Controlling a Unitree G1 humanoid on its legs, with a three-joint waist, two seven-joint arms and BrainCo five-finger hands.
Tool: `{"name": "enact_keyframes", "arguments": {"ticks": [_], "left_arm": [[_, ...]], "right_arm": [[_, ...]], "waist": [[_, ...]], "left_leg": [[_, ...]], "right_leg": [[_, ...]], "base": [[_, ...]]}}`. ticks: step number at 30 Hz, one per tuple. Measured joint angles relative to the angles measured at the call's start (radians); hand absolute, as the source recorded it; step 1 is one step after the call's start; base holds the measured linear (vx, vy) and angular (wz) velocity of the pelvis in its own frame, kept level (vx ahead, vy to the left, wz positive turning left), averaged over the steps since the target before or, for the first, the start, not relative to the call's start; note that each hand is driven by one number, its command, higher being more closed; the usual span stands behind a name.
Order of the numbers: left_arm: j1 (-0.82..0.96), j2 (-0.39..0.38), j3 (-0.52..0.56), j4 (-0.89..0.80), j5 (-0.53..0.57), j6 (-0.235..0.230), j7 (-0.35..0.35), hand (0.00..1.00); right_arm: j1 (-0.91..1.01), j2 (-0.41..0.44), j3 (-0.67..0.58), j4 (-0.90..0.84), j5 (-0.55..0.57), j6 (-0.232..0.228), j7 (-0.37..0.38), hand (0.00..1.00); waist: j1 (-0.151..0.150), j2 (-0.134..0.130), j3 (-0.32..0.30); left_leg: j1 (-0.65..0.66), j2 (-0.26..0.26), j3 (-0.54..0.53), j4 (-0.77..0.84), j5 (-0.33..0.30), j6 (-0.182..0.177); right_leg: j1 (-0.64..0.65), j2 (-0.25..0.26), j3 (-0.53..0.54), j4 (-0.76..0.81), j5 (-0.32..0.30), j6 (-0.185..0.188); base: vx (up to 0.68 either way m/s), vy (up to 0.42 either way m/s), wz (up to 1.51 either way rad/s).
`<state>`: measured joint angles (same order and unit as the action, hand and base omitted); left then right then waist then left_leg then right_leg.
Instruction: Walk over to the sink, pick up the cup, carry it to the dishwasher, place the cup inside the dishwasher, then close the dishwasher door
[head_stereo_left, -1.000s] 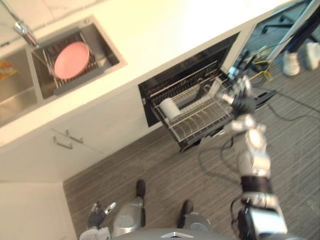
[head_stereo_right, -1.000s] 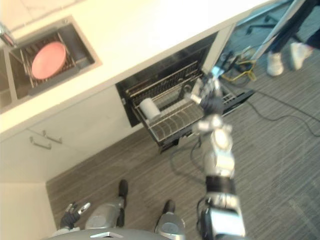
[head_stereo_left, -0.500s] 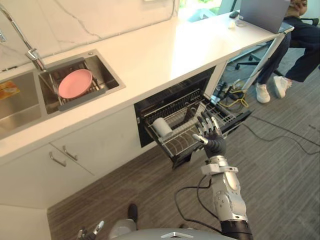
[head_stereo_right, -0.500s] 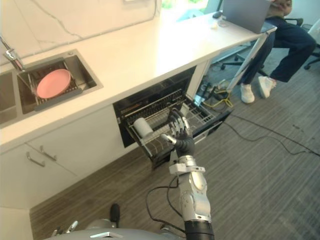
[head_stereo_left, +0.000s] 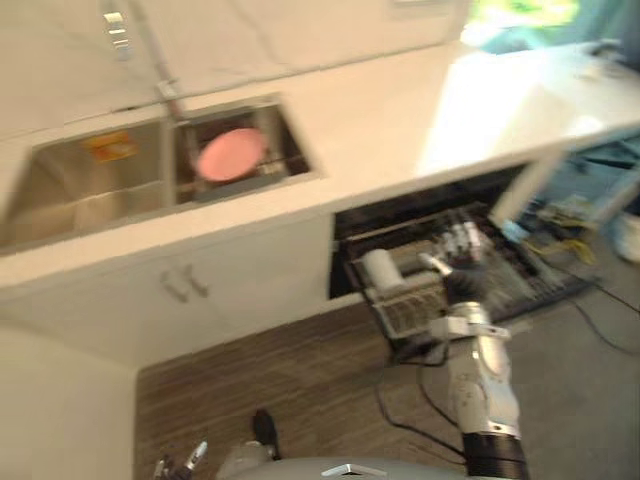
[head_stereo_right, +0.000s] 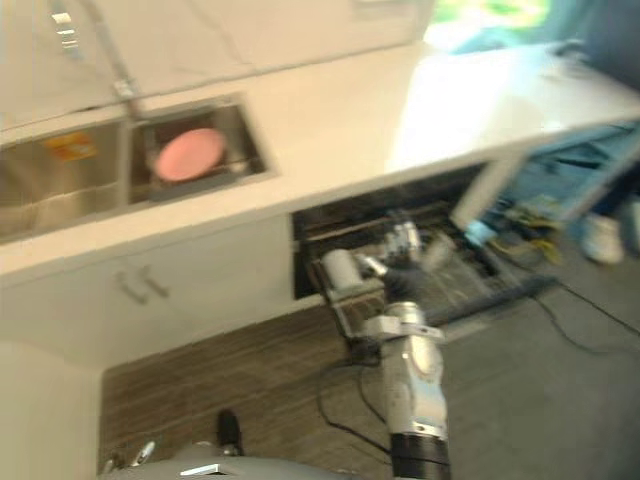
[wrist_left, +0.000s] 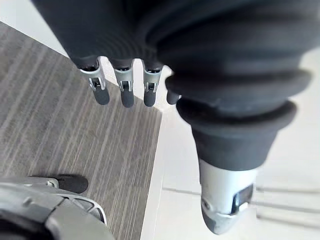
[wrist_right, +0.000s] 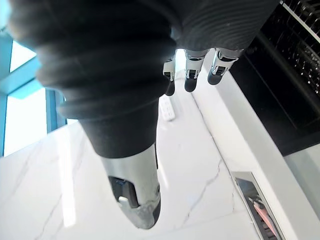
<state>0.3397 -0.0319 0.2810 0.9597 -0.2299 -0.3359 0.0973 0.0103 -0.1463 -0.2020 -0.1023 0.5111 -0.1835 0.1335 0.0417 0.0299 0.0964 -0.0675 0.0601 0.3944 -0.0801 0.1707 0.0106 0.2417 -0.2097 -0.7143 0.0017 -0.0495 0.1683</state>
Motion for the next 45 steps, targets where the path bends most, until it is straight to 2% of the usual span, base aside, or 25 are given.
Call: {"name": "enact_keyframes", "arguments": {"ticks": [1,2,3,4,5,6,7,8,9,10,11,12,13,14,17,20,24,29,33,39,45], "left_arm": [[0.004,0.002,0.000,-0.001,0.006,0.000,0.001,0.00],[0.006,0.004,-0.001,0.000,0.018,0.001,0.002,0.00],[0.004,0.005,-0.002,0.000,0.018,0.002,0.002,0.00],[-0.011,0.011,-0.012,0.001,0.022,0.003,0.004,0.00],[-0.021,0.024,-0.029,-0.001,0.048,0.011,0.006,0.00],[-0.029,0.032,-0.047,-0.001,0.061,0.011,0.006,0.00],[-0.059,0.071,-0.087,-0.006,0.078,0.021,0.009,0.00],[-0.096,0.101,-0.115,-0.005,0.080,0.038,0.012,0.00],[-0.112,0.108,-0.123,-0.005,0.080,0.045,0.014,0.00],[-0.140,0.120,-0.133,-0.004,0.080,0.054,0.014,0.00],[-0.154,0.118,-0.139,-0.002,0.092,0.055,0.010,0.00],[-0.157,0.116,-0.145,-0.001,0.101,0.055,0.007,0.00],[-0.158,0.110,-0.150,0.000,0.110,0.053,0.003,0.00],[-0.164,0.107,-0.146,0.006,0.115,0.052,0.005,0.00],[-0.152,0.085,-0.143,0.003,0.115,0.050,0.004,0.00],[-0.145,0.065,-0.140,0.002,0.116,0.050,0.002,0.00],[-0.144,0.048,-0.107,-0.011,0.120,0.050,-0.008,0.00],[-0.141,0.032,-0.086,-0.027,0.135,0.050,-0.015,0.00],[-0.136,0.032,-0.085,-0.027,0.136,0.050,-0.013,0.00],[-0.119,0.011,-0.037,-0.027,0.136,0.044,0.003,0.00],[-0.109,0.010,-0.035,-0.030,0.135,0.039,0.003,0.00]], "right_arm": [[-0.028,0.006,-0.007,-0.001,0.000,-0.002,-0.005,0.00],[-0.056,0.038,-0.005,-0.005,0.001,-0.010,-0.004,0.00],[-0.056,0.041,-0.005,-0.008,0.001,-0.010,-0.004,0.00],[-0.049,0.041,-0.007,-0.020,0.002,-0.011,-0.003,0.00],[-0.035,0.042,-0.007,-0.045,0.004,-0.012,-0.003,0.00],[-0.026,0.045,-0.007,-0.054,0.006,-0.016,-0.003,0.00],[-0.004,0.060,-0.012,-0.082,0.011,-0.017,-0.005,0.00],[0.027,0.065,-0.014,-0.113,0.011,-0.017,-0.009,0.00],[0.046,0.065,-0.017,-0.130,0.011,-0.018,-0.011,0.00],[0.085,0.065,-0.030,-0.171,0.011,-0.019,-0.012,0.00],[0.112,0.064,-0.048,-0.203,0.015,-0.022,-0.012,0.00],[0.117,0.064,-0.058,-0.211,0.018,-0.030,-0.012,0.00],[0.123,0.064,-0.073,-0.220,0.045,-0.036,-0.011,0.00],[0.122,0.059,-0.084,-0.221,0.060,-0.037,-0.010,0.00],[0.122,0.059,-0.085,-0.235,0.081,-0.039,-0.008,0.00],[0.123,0.060,-0.082,-0.235,0.081,-0.040,-0.009,0.00],[0.125,0.098,-0.070,-0.241,0.075,-0.049,-0.011,0.00],[0.160,0.143,-0.028,-0.284,0.071,-0.050,-0.011,0.00],[0.190,0.143,-0.023,-0.282,0.070,-0.050,-0.011,0.00],[0.222,0.142,-0.012,-0.283,0.069,-0.050,-0.012,0.00],[0.223,0.143,-0.006,-0.283,0.049,-0.050,-0.013,0.00]], "waist": [[0.005,-0.001,-0.001],[0.005,-0.014,0.007],[0.005,-0.014,0.007],[0.004,-0.005,0.011],[-0.011,-0.010,0.024],[-0.021,-0.015,0.027],[-0.048,-0.023,0.040],[-0.075,-0.044,0.047],[-0.082,-0.053,0.045],[-0.092,-0.066,0.044],[-0.104,-0.074,0.042],[-0.109,-0.079,0.042],[-0.107,-0.095,0.037],[-0.103,-0.109,0.027],[-0.100,-0.062,0.021],[-0.102,-0.050,0.014],[-0.102,-0.050,0.009],[-0.099,-0.062,0.005],[-0.101,-0.066,-0.005],[-0.103,-0.042,-0.021],[-0.099,-0.035,-0.026]], "left_leg": [[0.006,-0.020,-0.010,0.000,-0.011,0.016],[0.019,-0.034,-0.013,0.000,-0.030,0.030],[0.021,-0.035,-0.014,0.000,-0.037,0.032],[0.037,-0.038,-0.025,0.000,-0.057,0.032],[0.055,-0.040,-0.041,-0.002,-0.074,0.043],[0.059,-0.041,-0.053,-0.004,-0.079,0.043],[0.058,-0.043,-0.102,-0.006,-0.079,0.044],[0.057,-0.047,-0.156,-0.005,-0.079,0.043],[0.056,-0.049,-0.178,-0.006,-0.078,0.042],[0.058,-0.057,-0.217,-0.006,-0.076,0.040],[0.062,-0.072,-0.254,-0.006,-0.076,0.038],[0.067,-0.082,-0.262,-0.006,-0.075,0.038],[0.077,-0.110,-0.263,-0.006,-0.074,0.036],[0.089,-0.125,-0.268,-0.006,-0.074,0.039],[0.089,-0.107,-0.263,-0.007,-0.074,0.036],[0.098,-0.091,-0.252,-0.007,-0.083,0.025],[0.103,-0.086,-0.239,-0.007,-0.084,0.029],[0.103,-0.086,-0.230,-0.007,-0.097,0.031],[0.103,-0.085,-0.227,-0.007,-0.103,0.037],[0.106,-0.079,-0.200,-0.007,-0.103,0.036],[0.102,-0.075,-0.195,-0.007,-0.101,0.027]], "right_leg": [[0.004,-0.022,-0.004,0.024,0.005,0.004],[-0.003,-0.049,-0.004,0.080,0.012,0.001],[-0.010,-0.057,-0.003,0.103,0.012,0.001],[-0.045,-0.096,0.014,0.226,0.012,-0.012],[-0.089,-0.134,0.067,0.370,0.012,-0.090],[-0.124,-0.142,0.124,0.439,-0.012,-0.128],[-0.180,-0.103,0.264,0.511,-0.081,-0.100],[-0.213,-0.038,0.373,0.506,-0.139,-0.076],[-0.223,-0.009,0.414,0.491,-0.160,-0.073],[-0.235,0.046,0.479,0.441,-0.189,-0.069],[-0.246,0.077,0.514,0.391,-0.195,-0.068],[-0.247,0.082,0.525,0.362,-0.190,-0.074],[-0.257,0.077,0.544,0.306,-0.141,-0.098],[-0.254,0.066,0.539,0.291,-0.131,-0.085],[-0.225,0.090,0.532,0.222,-0.112,-0.096],[-0.191,0.110,0.536,0.161,-0.084,-0.102],[-0.171,0.118,0.537,0.128,-0.070,-0.101],[-0.168,0.117,0.543,0.112,-0.056,-0.094],[-0.164,0.118,0.542,0.106,-0.052,-0.095],[-0.155,0.122,0.544,0.082,-0.049,-0.098],[-0.157,0.127,0.545,0.067,-0.040,-0.099]], "base": [[0.05,0.201,0.39],[0.06,0.231,0.23],[0.05,0.161,0.08],[0.05,0.163,0.13],[0.04,0.159,0.19],[0.03,0.118,0.55],[0.04,0.055,0.91],[0.05,0.028,1.04],[0.09,0.001,1.09],[0.10,-0.014,1.07],[0.10,-0.022,1.07],[0.12,-0.038,0.88],[0.16,-0.090,0.57],[0.17,-0.091,0.39],[0.11,-0.079,-0.01],[0.08,-0.067,-0.13],[0.06,-0.033,-0.06],[0.00,0.004,-0.07],[-0.03,0.001,-0.03],[-0.01,-0.006,-0.04],[0.03,-0.010,-0.01]]}}
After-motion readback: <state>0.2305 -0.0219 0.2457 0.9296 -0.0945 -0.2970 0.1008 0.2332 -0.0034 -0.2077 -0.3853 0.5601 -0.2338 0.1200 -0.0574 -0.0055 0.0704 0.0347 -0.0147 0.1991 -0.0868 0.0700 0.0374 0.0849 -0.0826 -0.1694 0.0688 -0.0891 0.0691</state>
